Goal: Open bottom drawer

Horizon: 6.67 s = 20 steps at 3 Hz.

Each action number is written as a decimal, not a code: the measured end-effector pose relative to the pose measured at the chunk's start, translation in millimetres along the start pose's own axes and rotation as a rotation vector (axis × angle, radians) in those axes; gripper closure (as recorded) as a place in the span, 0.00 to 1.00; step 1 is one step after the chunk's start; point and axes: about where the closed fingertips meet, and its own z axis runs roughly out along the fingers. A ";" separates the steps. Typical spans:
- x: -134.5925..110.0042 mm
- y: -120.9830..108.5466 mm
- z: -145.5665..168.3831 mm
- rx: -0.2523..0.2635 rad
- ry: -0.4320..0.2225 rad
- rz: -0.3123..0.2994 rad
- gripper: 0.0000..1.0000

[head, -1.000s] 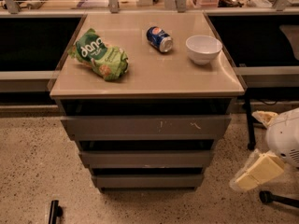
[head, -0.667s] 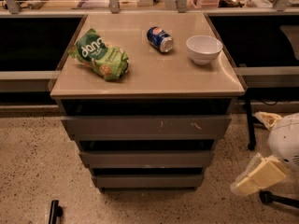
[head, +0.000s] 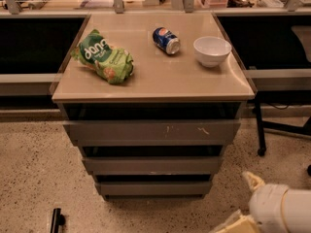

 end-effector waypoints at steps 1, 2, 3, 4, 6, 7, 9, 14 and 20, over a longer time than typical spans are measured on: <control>67.2 29.2 75.3 -0.074 -0.030 0.127 0.00; 86.3 20.4 100.0 -0.061 -0.045 0.182 0.00; 86.4 20.4 100.0 -0.061 -0.045 0.182 0.00; 104.0 22.4 110.5 -0.007 -0.090 0.200 0.00; 159.2 -39.1 141.4 0.176 -0.279 0.169 0.00; 164.5 -37.1 163.1 0.147 -0.321 0.215 0.00; 172.8 -35.2 176.6 0.155 -0.363 0.253 0.00; 197.8 -151.9 338.5 0.138 -0.535 0.392 0.19; 170.5 -234.8 410.9 0.208 -0.655 0.329 1.00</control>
Offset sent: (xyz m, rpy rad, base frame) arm -0.0249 0.0208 -0.0824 0.0955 0.0788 -0.0354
